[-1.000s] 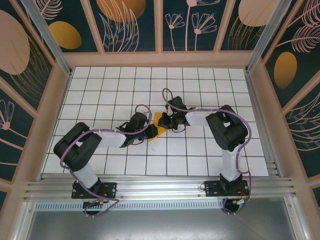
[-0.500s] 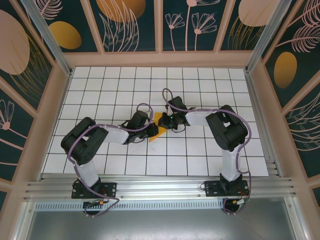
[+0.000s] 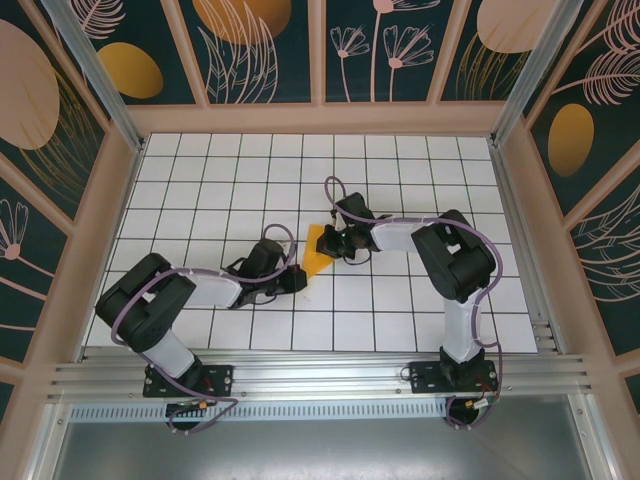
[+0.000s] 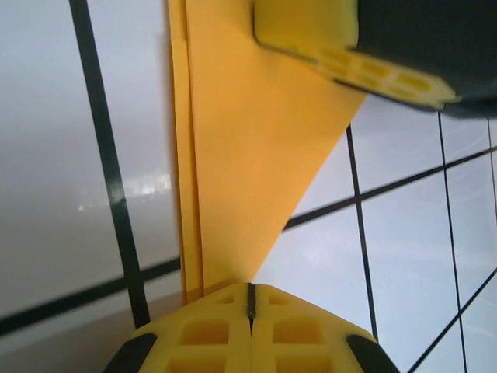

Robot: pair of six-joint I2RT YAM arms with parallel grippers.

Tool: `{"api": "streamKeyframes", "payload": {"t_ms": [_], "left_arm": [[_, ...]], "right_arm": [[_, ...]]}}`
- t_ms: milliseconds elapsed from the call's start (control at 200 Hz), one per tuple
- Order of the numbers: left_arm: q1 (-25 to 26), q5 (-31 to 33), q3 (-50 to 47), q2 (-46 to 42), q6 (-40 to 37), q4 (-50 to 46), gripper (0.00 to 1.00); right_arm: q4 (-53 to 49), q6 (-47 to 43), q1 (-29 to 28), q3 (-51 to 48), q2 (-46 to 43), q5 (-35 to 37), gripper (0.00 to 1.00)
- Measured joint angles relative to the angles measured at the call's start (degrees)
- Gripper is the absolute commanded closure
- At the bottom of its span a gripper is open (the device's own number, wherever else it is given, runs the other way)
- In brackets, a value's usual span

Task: Fold a paper plane with a square sheet of paper (pick it up from the middle)
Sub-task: Fourth fold the wing at the center of the table.

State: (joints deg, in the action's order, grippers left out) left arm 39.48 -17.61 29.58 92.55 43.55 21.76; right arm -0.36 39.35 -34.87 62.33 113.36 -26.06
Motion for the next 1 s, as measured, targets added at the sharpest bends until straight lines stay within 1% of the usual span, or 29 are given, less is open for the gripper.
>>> {"api": "streamKeyframes", "payload": {"t_ms": [100,230,260,310,360,440,485,575,625,660,756,886,1001], "left_arm": [[0.6,0.0,-0.7,-2.3,0.0,-3.4,0.96],[0.9,1.2,-1.4,-7.1,0.2,-9.3,0.90],[1.0,1.9,-1.4,-8.5,0.4,-9.9,0.87],[1.0,3.2,-1.3,-10.9,0.7,-10.3,0.80],[1.0,4.8,-1.2,-13.0,1.5,-10.2,0.71],[0.5,6.8,-0.7,-14.9,1.9,-9.9,0.63],[0.2,8.1,-0.4,-15.3,2.0,-9.5,0.55],[-0.9,9.9,0.1,-15.3,2.9,-8.0,0.45],[-1.4,10.7,0.2,-15.0,3.5,-6.9,0.38],[-1.7,11.0,0.3,-14.6,3.8,-5.9,0.33],[-2.5,11.5,0.6,-12.6,4.7,-2.9,0.25],[-3.6,11.7,0.6,-9.7,5.8,0.0,0.19],[-4.5,11.7,0.6,-8.6,6.5,1.9,0.14]], "right_arm": [[0.0,0.0,0.0,0.0,0.0,0.0,0.97],[-1.0,-0.3,0.0,0.7,-0.1,-0.1,0.91],[-1.6,-0.5,0.0,1.1,-0.1,0.0,0.88],[-2.8,-0.6,0.0,1.7,-0.2,0.5,0.80],[-4.2,-1.3,0.0,2.3,-0.5,1.2,0.73],[-6.9,-1.0,0.2,3.3,-2.1,3.8,0.63],[-7.9,-0.8,0.4,3.3,-3.3,5.4,0.56],[-9.7,0.3,0.9,3.3,-6.2,8.5,0.49],[-10.1,1.1,1.0,3.3,-8.0,10.6,0.46],[-10.2,1.6,1.1,3.1,-9.0,11.7,0.45],[-9.9,3.1,1.4,1.7,-11.5,13.3,0.45],[-9.8,4.3,1.9,0.7,-11.2,14.1,0.47],[-9.4,5.0,2.2,0.6,-10.1,14.0,0.50]]}}
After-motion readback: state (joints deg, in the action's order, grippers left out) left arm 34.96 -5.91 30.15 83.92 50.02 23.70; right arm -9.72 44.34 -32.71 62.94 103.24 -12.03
